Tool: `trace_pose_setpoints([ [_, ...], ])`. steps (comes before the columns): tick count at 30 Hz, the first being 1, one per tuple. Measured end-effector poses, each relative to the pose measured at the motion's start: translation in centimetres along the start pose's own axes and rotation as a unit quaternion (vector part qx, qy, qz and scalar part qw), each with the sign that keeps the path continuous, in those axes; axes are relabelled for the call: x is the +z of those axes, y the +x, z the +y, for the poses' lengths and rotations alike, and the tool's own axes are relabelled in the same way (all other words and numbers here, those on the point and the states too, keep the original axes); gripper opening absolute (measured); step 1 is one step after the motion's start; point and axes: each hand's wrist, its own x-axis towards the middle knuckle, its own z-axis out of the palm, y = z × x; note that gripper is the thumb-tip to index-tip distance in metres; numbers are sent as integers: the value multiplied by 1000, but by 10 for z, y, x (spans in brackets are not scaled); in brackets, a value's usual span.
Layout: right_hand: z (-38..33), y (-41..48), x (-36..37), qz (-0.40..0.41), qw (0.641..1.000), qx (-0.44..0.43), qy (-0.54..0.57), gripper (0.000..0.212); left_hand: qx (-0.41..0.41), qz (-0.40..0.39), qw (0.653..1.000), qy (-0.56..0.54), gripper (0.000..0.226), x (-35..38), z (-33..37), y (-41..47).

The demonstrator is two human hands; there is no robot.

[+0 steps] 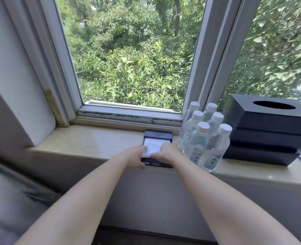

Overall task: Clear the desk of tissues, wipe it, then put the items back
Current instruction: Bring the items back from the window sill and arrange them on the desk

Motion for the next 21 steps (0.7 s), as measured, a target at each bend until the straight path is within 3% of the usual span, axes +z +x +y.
trace_pose_setpoints([
  [4, -5, -6, 7, 41, 993, 26, 106, 56, -9, 25, 999, -17, 84, 7, -11, -12],
  [11, -17, -23, 15, 34, 985, -5, 170, 7, -52, 24, 997, -60, 79, 4, -34, -53],
  [14, -32, -35, 18, 8, 982, -36, 186, 25, -73, 32, 994, -73, 75, 0, -50, -77],
  [21, -100, -74, 43, -45, 969, -152, 188, 31, -137, 75, 982, -109, 73, -4, -107, -163],
])
